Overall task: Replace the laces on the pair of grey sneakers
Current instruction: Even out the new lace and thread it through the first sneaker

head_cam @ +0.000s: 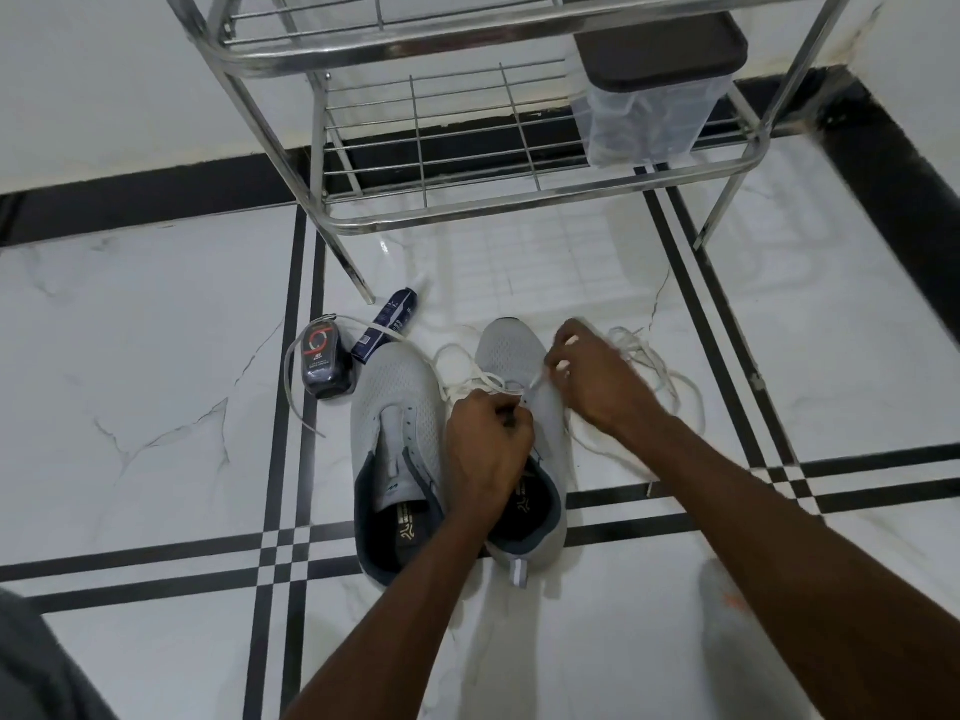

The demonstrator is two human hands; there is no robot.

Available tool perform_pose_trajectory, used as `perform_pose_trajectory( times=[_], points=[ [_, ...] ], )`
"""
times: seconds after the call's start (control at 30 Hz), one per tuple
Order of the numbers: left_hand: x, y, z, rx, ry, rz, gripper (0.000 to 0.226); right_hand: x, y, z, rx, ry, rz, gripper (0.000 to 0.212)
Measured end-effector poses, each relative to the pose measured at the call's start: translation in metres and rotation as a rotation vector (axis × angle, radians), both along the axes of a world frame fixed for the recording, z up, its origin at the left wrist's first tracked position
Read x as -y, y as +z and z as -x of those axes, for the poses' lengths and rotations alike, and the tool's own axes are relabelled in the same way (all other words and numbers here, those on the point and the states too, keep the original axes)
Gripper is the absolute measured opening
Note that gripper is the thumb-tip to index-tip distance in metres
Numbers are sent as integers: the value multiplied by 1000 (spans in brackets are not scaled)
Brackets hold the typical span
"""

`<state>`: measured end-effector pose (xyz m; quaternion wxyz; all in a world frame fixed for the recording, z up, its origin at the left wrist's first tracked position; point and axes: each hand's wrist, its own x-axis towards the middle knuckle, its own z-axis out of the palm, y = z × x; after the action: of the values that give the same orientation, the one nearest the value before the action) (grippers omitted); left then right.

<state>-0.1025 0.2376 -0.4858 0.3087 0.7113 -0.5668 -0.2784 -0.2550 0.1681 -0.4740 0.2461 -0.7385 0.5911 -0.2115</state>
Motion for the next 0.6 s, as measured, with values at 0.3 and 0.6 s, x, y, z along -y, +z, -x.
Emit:
perform_pose_trajectory(
  times=[0.3, 0.6],
  points=[
    [0, 0, -4, -56, 30, -11, 18, 7, 24, 27, 98, -279, -50, 61],
    [2, 0, -5, -33, 19, 0, 23, 1, -4, 0, 6, -120, 4, 12]
  ],
)
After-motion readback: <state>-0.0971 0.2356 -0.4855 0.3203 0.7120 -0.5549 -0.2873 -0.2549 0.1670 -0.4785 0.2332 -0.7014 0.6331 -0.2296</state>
